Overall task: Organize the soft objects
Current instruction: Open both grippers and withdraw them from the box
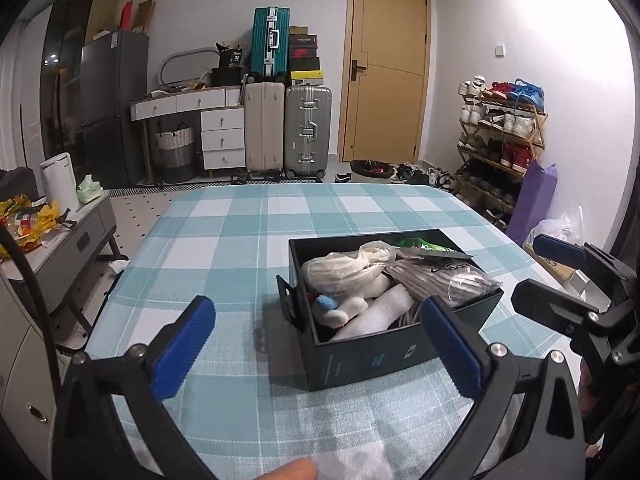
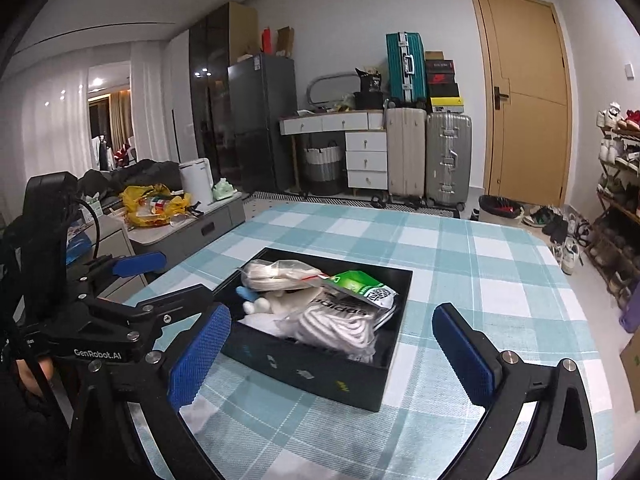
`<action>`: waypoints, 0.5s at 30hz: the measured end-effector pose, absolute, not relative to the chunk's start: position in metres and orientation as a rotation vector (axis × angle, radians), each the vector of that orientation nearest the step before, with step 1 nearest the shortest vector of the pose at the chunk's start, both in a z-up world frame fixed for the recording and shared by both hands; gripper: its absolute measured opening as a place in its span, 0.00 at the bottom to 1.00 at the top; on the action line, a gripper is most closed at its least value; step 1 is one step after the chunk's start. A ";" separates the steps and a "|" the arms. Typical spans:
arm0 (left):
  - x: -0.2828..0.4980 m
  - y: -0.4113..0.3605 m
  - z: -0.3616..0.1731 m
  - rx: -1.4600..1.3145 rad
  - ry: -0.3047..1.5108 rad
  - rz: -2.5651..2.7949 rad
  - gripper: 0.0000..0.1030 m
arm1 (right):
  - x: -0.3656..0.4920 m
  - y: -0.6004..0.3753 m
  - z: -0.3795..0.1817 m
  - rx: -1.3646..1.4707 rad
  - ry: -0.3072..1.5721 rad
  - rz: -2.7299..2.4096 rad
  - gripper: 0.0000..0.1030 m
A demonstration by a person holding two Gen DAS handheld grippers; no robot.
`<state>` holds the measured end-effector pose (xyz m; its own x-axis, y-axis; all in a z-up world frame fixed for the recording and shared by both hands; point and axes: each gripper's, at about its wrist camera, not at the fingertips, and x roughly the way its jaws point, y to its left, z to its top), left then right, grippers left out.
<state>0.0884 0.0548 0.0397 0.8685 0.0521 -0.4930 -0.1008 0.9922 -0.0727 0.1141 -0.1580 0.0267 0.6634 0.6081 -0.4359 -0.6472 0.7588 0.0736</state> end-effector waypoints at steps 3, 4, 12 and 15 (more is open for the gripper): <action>0.086 0.054 0.038 -0.105 0.504 0.080 1.00 | 0.110 -0.160 0.025 -0.087 0.442 0.712 1.00; 0.086 0.053 0.037 -0.102 0.502 0.078 1.00 | 0.108 -0.161 0.024 -0.088 0.434 0.708 1.00; 0.087 0.048 0.029 -0.092 0.478 0.090 1.00 | 0.106 -0.172 0.020 -0.063 0.395 0.699 1.00; 0.088 0.047 0.026 -0.090 0.473 0.093 1.00 | 0.107 -0.177 0.017 -0.056 0.393 0.692 1.00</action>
<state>0.0877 0.0468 0.0256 0.8861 0.0684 -0.4583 -0.1102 0.9918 -0.0649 0.1066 -0.1765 0.0174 0.7001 0.6103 -0.3707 -0.6311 0.7717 0.0785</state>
